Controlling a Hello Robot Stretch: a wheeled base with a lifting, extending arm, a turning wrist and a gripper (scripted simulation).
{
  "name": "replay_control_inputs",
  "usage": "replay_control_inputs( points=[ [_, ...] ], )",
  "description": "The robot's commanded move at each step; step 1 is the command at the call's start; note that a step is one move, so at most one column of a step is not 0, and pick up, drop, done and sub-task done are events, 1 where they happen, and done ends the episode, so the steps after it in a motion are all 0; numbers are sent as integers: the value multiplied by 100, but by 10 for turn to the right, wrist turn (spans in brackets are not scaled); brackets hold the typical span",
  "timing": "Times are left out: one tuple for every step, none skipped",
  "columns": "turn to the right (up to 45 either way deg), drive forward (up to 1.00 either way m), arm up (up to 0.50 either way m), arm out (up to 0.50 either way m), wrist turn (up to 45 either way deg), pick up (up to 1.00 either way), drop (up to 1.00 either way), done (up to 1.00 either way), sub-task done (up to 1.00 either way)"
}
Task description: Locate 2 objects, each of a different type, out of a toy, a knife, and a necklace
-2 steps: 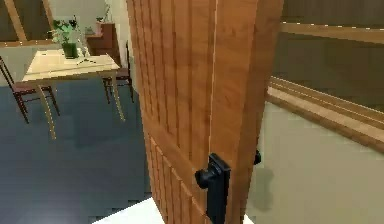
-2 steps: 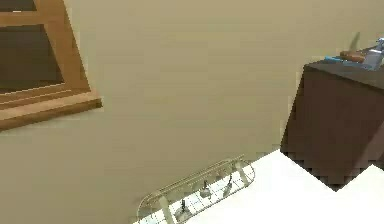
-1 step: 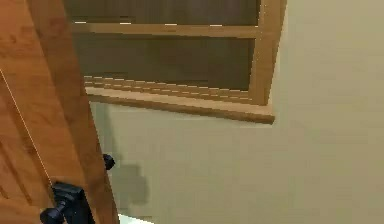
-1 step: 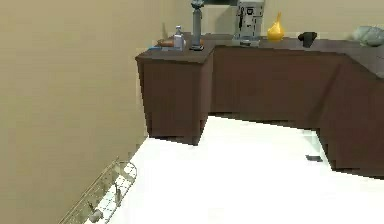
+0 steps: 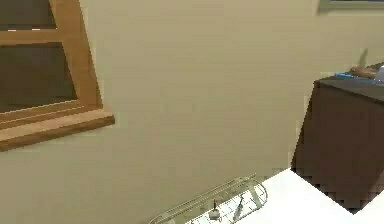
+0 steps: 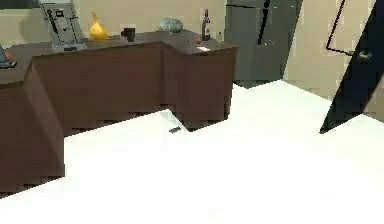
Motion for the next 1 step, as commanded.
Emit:
replay_control_inputs(
  points=[
    [450,0,0,0,0,0,0,0,0]
  ],
)
